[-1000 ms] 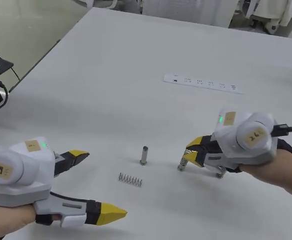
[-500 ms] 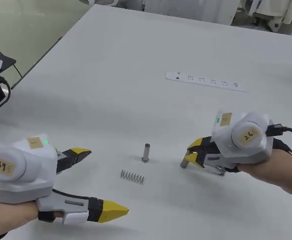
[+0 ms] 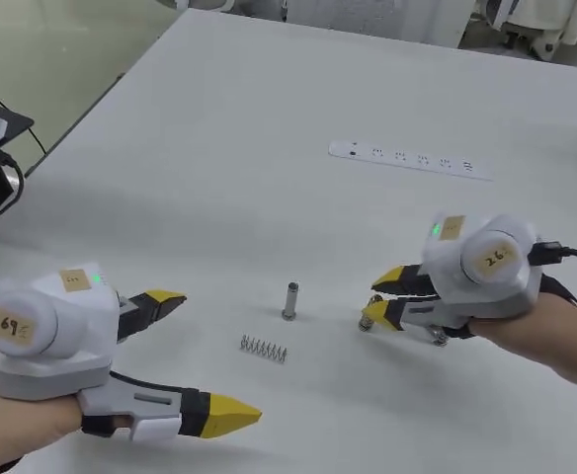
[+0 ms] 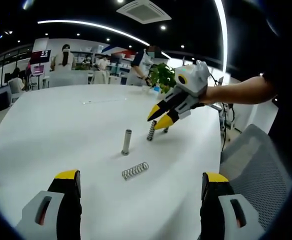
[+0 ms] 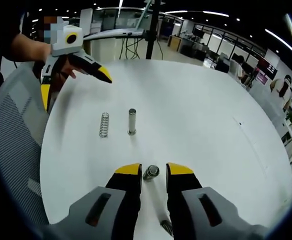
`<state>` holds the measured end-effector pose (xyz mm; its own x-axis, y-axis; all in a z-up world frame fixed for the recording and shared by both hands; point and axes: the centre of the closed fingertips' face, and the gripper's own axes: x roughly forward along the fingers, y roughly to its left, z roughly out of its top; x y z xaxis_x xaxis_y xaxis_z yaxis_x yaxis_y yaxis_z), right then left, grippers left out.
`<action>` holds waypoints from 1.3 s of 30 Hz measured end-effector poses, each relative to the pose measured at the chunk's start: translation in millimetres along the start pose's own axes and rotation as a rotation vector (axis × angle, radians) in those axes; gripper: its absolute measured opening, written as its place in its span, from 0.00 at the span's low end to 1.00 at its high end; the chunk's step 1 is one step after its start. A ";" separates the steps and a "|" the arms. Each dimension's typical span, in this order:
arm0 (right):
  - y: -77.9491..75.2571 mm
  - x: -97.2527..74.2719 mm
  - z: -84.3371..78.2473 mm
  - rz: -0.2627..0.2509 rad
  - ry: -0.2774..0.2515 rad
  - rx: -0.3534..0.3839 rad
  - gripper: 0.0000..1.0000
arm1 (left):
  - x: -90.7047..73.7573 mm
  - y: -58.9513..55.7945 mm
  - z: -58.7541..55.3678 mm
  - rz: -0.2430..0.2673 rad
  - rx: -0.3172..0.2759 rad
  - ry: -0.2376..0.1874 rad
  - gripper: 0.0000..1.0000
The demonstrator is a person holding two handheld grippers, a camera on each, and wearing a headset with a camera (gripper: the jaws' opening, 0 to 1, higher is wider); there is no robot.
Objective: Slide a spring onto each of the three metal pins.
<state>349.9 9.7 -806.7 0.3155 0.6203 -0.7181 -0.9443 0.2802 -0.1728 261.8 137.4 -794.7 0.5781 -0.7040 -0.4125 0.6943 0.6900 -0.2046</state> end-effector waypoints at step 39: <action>6.3 -48.1 8.4 -0.034 -0.158 0.202 0.26 | 0.5 -3.8 7.4 -0.007 0.018 -0.002 0.98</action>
<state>329.6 -12.2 -767.5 0.3723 0.7108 -0.5968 -0.9001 0.4332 -0.0455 262.7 133.2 -787.6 0.5739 -0.7091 -0.4096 0.7059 0.6819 -0.1916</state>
